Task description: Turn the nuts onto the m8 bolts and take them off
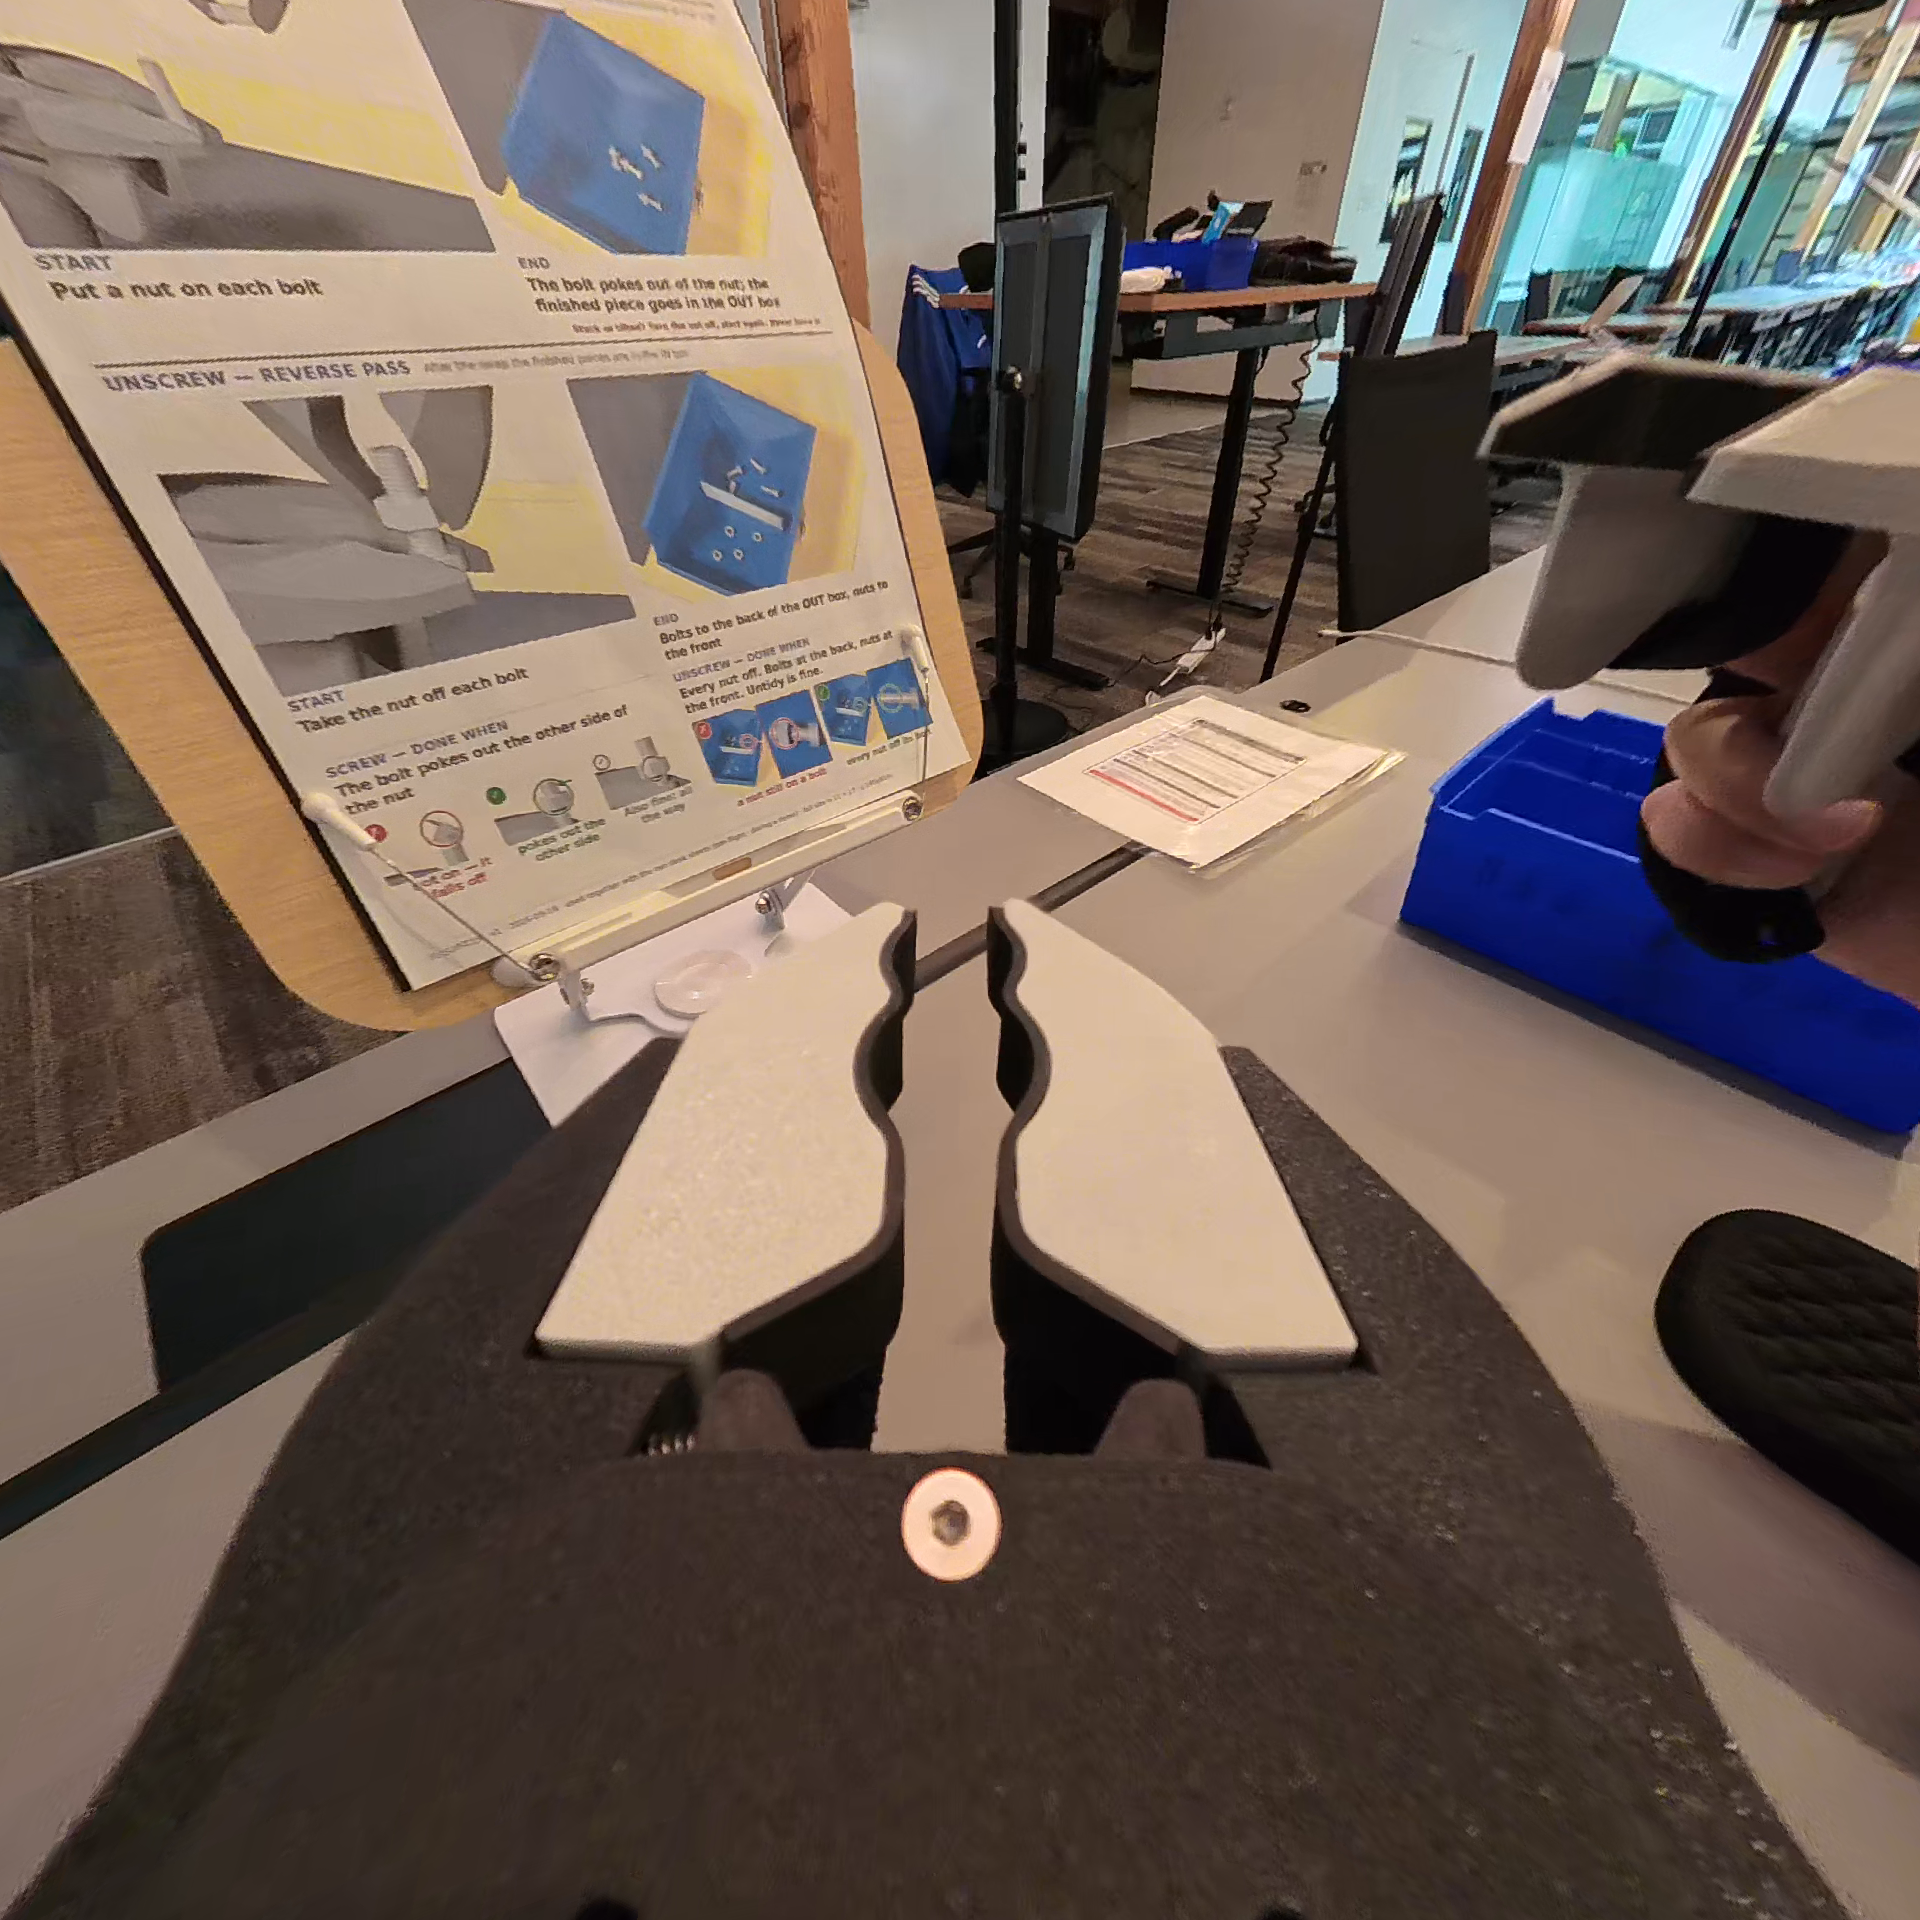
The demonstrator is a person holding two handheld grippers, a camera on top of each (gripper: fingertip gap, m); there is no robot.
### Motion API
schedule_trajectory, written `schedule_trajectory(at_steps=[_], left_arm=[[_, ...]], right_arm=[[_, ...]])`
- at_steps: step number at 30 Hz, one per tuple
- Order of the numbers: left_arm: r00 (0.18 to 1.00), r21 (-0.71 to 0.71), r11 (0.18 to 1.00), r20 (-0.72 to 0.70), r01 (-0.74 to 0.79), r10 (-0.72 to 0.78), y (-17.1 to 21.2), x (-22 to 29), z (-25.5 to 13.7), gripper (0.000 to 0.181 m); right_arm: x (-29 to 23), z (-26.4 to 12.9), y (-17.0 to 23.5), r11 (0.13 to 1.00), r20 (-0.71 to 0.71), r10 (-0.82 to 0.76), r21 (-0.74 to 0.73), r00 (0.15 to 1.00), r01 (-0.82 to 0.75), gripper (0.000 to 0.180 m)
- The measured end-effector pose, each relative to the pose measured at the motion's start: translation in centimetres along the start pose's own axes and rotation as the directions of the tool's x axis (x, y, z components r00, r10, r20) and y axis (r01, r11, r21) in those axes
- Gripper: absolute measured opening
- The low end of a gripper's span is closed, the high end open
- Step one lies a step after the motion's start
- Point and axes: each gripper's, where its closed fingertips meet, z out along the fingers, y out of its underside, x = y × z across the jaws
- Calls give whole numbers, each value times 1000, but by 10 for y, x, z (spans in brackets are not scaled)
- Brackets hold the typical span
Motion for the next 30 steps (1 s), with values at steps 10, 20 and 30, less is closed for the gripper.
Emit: schedule_trajectory(at_steps=[10, 20, 30], left_arm=[[989, -33, 999, -143, 33, -37, -9, 25, -19, 14], [999, -417, 908, 3, -27, 32, 24, -55, -140, 11], [832, -631, 548, 358, 550, -423, 171, -204, -198, 8]], right_arm=[[1, -14, 10, 979, -40, -99, -184, 994, 90, 35], [-4, -56, 23, 953, -155, -174, -277, 972, 127, 27], [-1, -59, -10, 983, -119, -97, -169, 988, 76, 29]])
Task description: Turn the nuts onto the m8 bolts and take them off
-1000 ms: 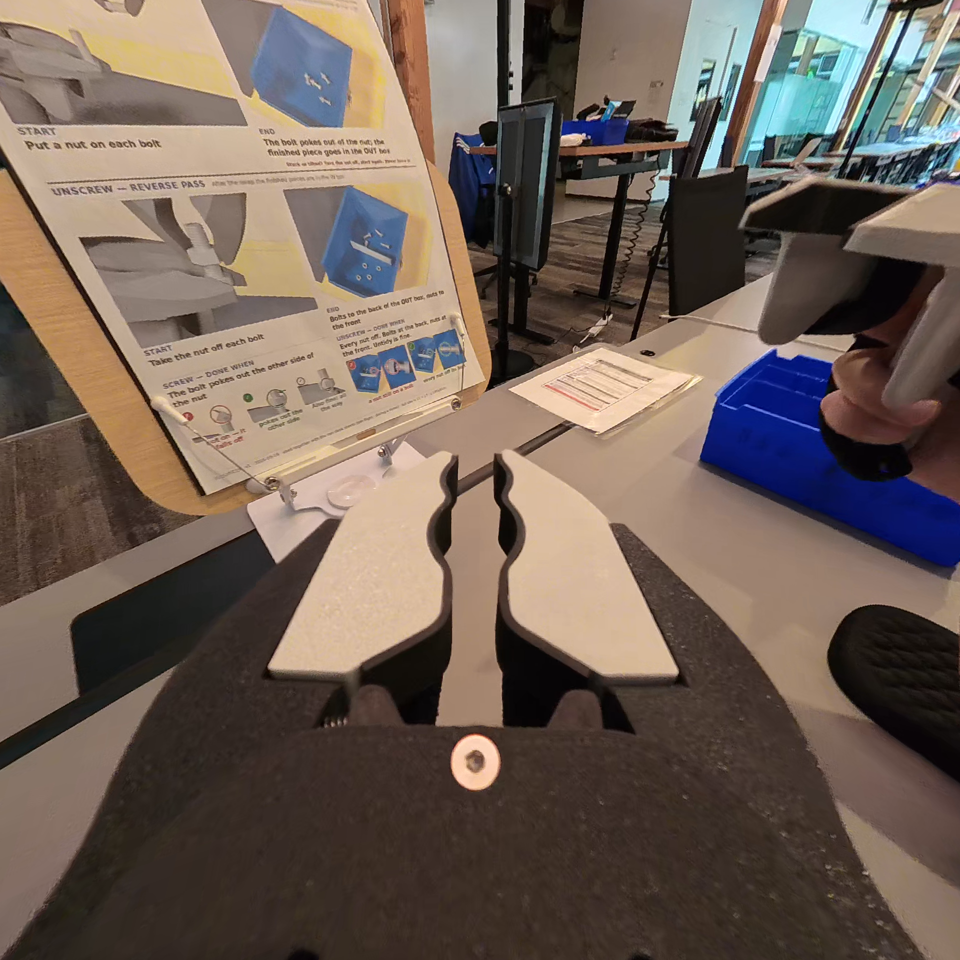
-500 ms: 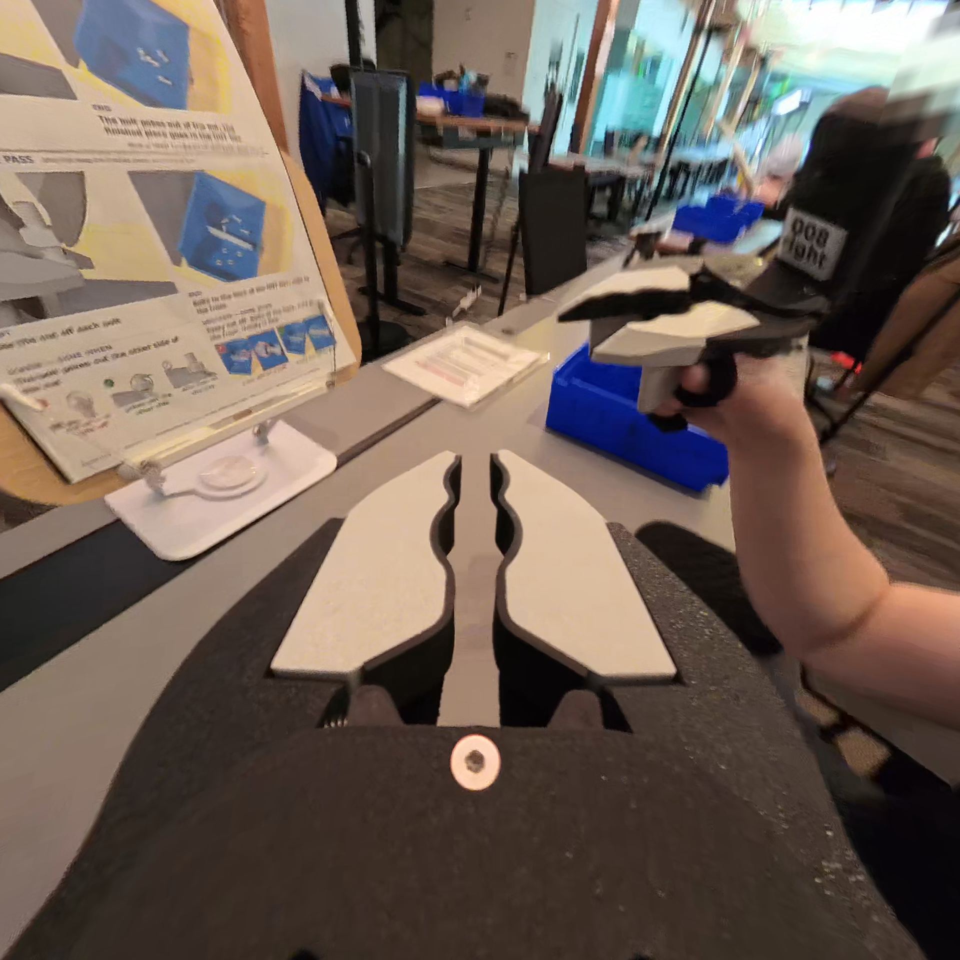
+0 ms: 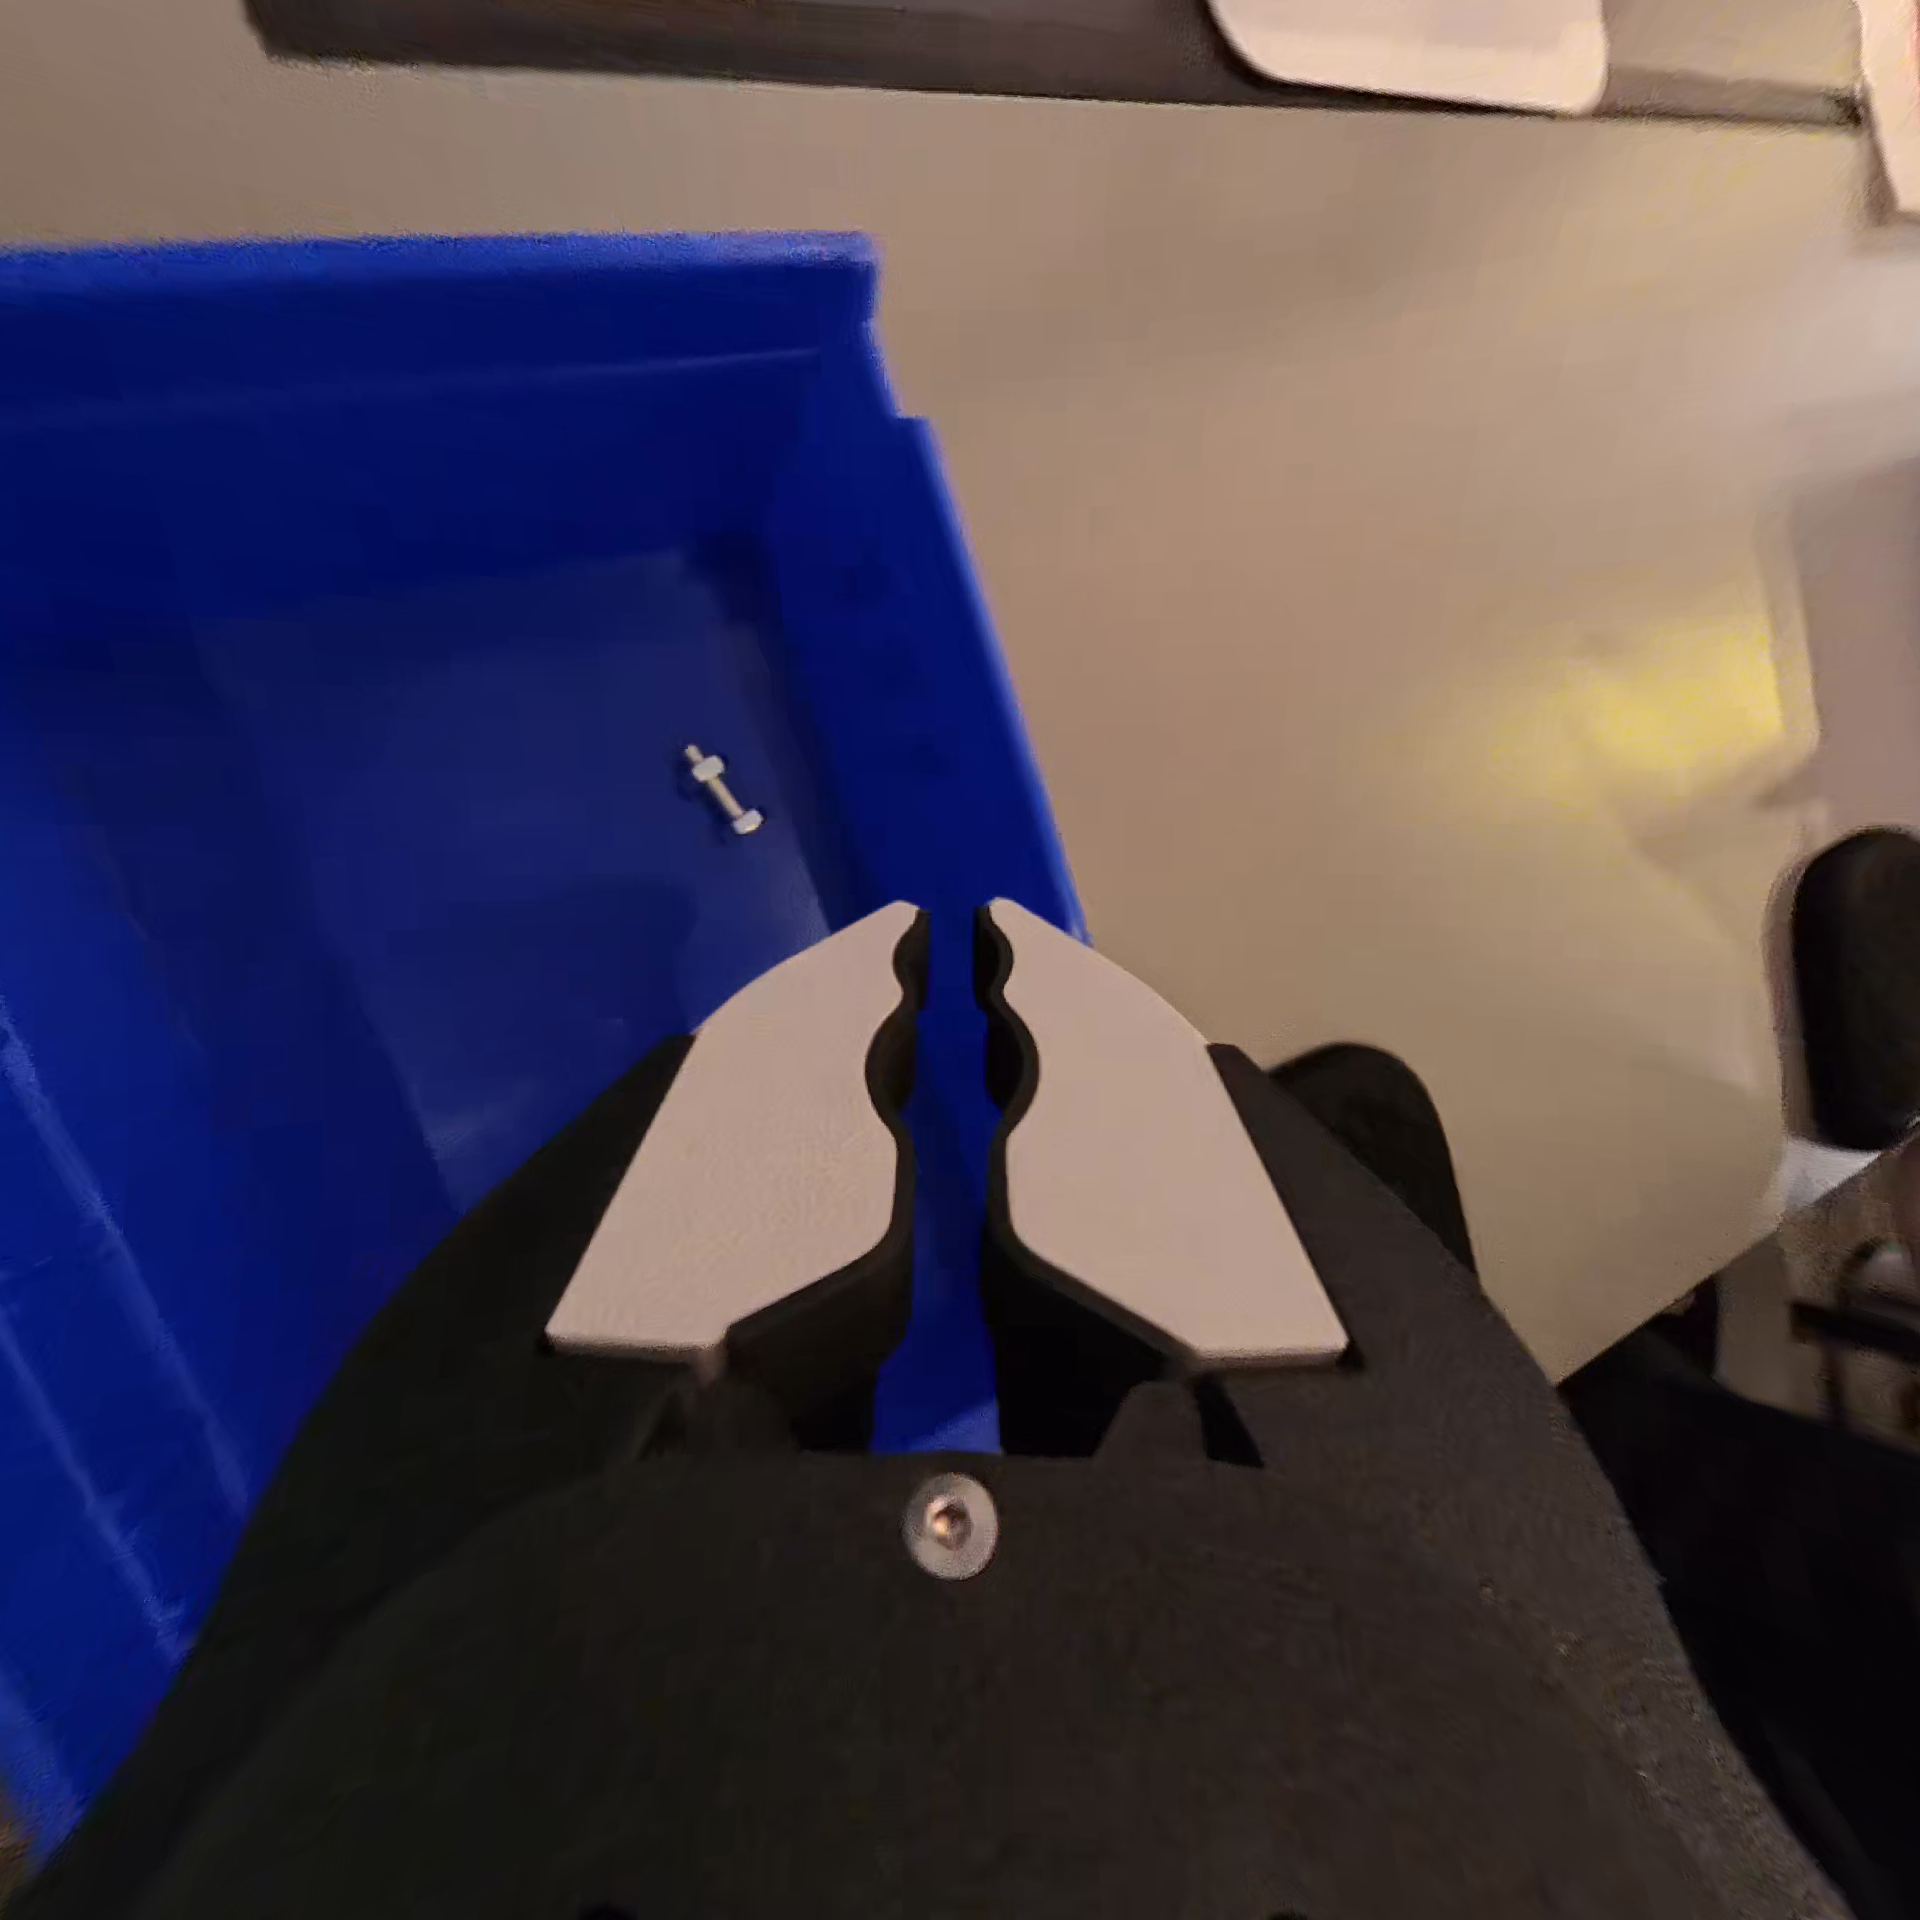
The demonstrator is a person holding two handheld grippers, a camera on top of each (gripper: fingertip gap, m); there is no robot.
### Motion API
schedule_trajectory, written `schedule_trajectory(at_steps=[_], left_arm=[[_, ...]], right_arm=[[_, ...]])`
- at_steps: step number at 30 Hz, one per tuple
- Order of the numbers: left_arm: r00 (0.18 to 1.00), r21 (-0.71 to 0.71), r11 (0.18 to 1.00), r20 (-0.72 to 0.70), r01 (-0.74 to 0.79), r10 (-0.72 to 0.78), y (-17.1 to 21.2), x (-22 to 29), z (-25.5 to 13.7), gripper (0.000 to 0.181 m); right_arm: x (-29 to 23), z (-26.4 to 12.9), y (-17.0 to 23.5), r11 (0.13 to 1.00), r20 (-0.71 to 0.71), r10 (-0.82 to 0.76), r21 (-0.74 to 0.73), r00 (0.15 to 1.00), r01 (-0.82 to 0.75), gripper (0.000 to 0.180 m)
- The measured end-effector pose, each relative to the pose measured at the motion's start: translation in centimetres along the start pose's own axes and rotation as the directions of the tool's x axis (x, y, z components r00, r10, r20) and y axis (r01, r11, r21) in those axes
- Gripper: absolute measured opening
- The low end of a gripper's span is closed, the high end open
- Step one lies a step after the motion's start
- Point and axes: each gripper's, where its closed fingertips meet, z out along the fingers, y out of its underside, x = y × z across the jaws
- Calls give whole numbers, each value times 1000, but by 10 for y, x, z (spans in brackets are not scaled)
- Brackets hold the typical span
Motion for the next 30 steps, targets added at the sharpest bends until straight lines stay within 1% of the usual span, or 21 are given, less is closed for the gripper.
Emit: schedule_trajectory(at_steps=[3, 6, 11, 14, 17, 21, 25, 30], left_arm=[[993, -22, 993, -7, 114, -115, 2, -25, 19, 18], [982, -64, 981, 63, 183, -179, 7, -50, 38, 15], [960, -173, 949, 139, 265, -243, 21, -66, 68, 17], [946, -175, 935, 159, 308, -282, 20, -71, 79, 16], [932, -171, 921, 153, 351, -327, 17, -72, 85, 16], [922, -177, 910, 179, 374, -344, 17, -75, 87, 17], [922, -204, 908, 214, 366, -324, 20, -76, 91, 20], [921, -212, 908, 228, 362, -314, 20, -75, 99, 20]], right_arm=[[-6, 8, -12, 999, 26, -47, 0, 999, 47, 30], [-11, 11, -13, 995, 37, -95, -11, 995, 95, 30], [-7, 12, 7, 993, 49, -111, -34, 993, 112, 31], [7, 12, 20, 992, 23, -90, -84, 996, 91, 31], [17, 8, 28, 993, 5, -77, -92, 997, 77, 31], [22, 7, 32, 994, 12, -52, -94, 999, 53, 31], [24, 8, 32, 993, 10, -60, -98, 998, 61, 31], [25, 8, 36, 991, 2, -65, -121, 998, 65, 31]])
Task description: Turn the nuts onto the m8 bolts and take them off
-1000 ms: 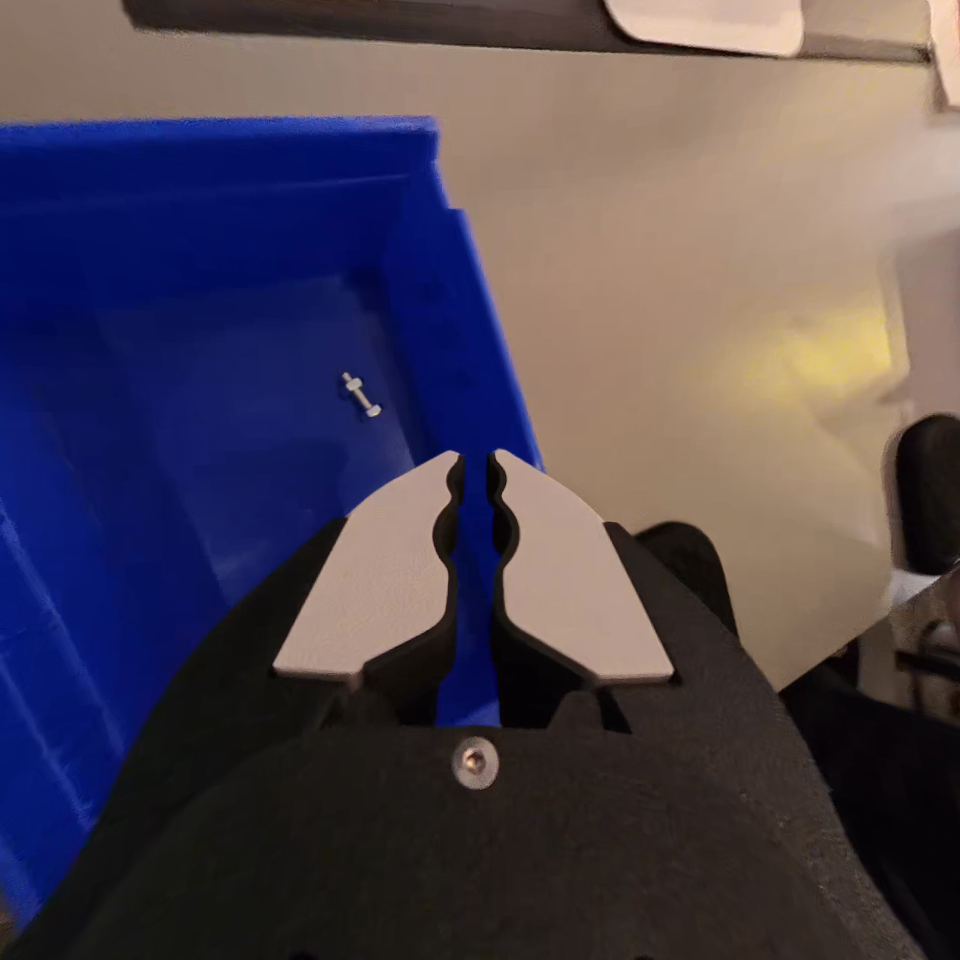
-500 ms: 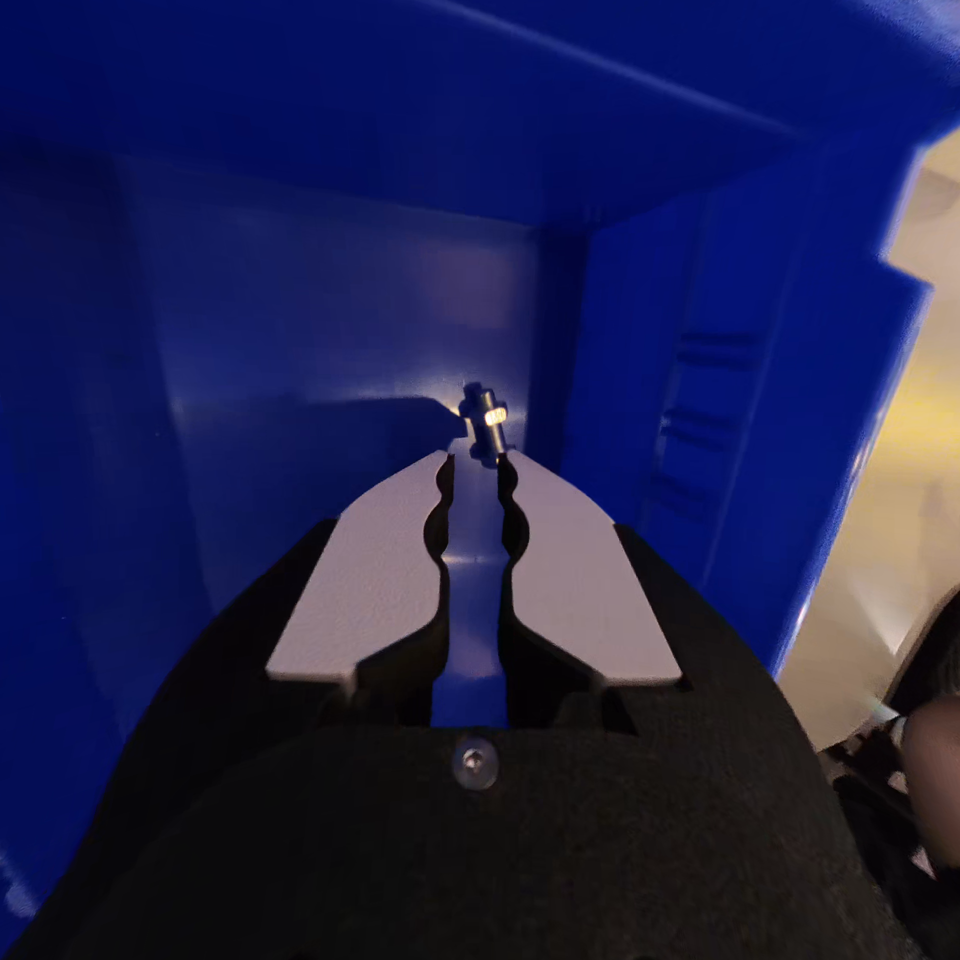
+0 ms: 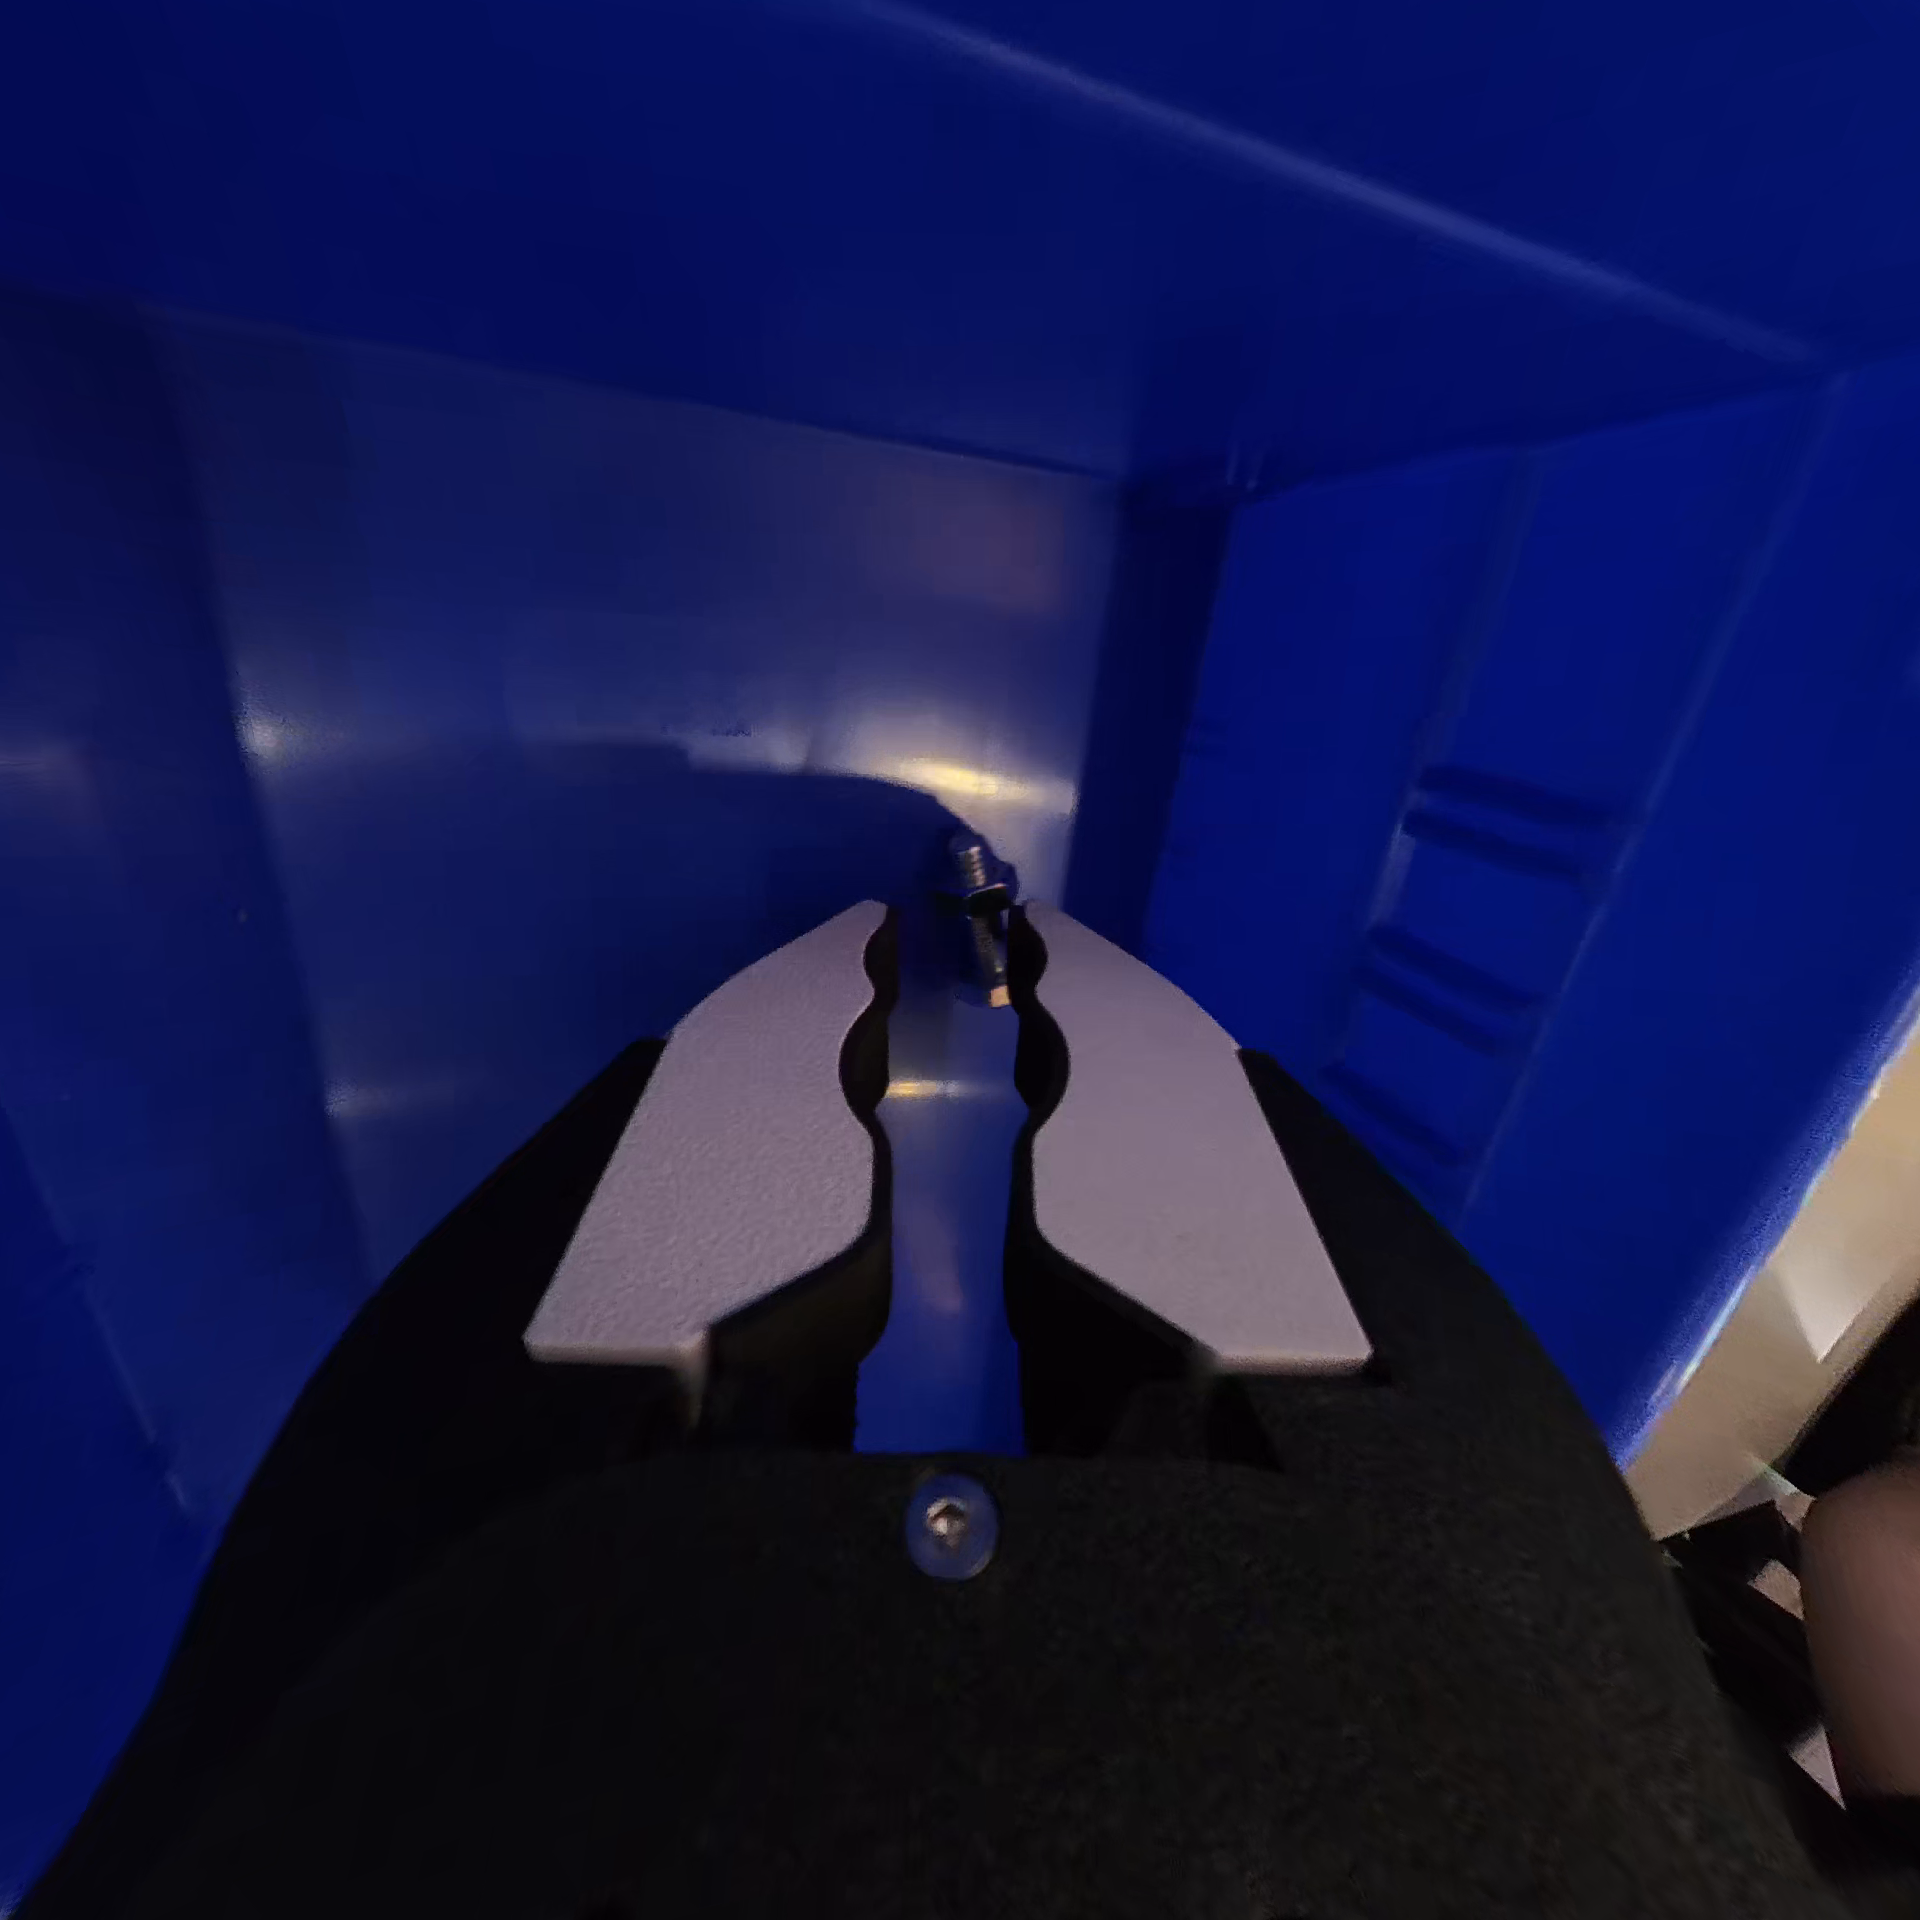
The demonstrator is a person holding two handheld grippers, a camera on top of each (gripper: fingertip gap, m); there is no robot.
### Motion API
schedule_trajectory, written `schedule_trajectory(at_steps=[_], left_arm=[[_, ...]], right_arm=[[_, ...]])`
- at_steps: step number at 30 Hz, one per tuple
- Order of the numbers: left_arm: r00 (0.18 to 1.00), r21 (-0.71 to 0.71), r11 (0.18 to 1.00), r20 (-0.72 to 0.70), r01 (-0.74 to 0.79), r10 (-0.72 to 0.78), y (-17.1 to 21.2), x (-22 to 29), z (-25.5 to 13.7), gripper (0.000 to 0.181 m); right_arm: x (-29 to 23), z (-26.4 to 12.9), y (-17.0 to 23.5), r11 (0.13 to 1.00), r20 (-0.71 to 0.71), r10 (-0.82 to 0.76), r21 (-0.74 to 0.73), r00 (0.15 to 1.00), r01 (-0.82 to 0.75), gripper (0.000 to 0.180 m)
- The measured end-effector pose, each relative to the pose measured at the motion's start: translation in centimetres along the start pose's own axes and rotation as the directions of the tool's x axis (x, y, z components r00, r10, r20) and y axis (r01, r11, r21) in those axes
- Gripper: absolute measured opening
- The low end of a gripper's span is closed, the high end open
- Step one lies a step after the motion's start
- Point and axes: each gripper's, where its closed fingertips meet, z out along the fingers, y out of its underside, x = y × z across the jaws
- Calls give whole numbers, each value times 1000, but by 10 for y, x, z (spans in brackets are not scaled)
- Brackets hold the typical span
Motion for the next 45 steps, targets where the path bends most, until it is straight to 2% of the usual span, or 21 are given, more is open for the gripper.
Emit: schedule_trajectory(at_steps=[11, 17, 20, 23, 25, 28, 32, 35, 37, 41, 45], left_arm=[[990, -42, 998, 134, -46, 51, 3, 1, 3, 14], [987, -31, 998, 145, -63, 67, 6, -11, -3, 13], [988, 59, 996, 144, -64, 55, 0, -27, -21, 13], [997, 244, 967, -20, -73, 81, -17, -12, -57, 13], [973, 384, 912, -115, -141, 199, -26, 14, -94, 13], [866, 575, 759, -166, -304, 472, -18, 76, -152, 13], [591, 759, 536, -253, -370, 766, 29, 198, -207, 13], [350, 828, 412, -283, -381, 893, 79, 286, -220, 13], [222, 852, 327, -255, -409, 941, 109, 335, -217, 13], [48, 897, 210, -207, -390, 977, 149, 405, -209, 13], [14, 921, 117, -121, -372, 993, 154, 439, -205, 12]], right_arm=[[4, -5, -1, 1000, -14, -1, 11, 1000, 1, 31], [8, -11, 0, 1000, -17, 8, 21, 1000, -8, 31], [13, -14, 1, 999, -18, 23, 32, 1000, -22, 31], [19, -15, 4, 998, -19, 41, 38, 999, -40, 31], [20, -13, 6, 998, -8, 49, 43, 999, -49, 31], [14, -4, 5, 997, 37, 52, 56, 998, -54, 30], [-19, 12, -6, 988, 231, 54, 129, 972, -85, 30], [-51, 19, -20, 968, 403, 51, 206, 914, -145, 29], [-68, 19, -29, 950, 490, 53, 243, 870, -195, 29], [-86, 17, -36, 942, 563, 41, 255, 825, -220, 29], [-85, 8, -41, 934, 562, 39, 273, 826, -230, 29]])
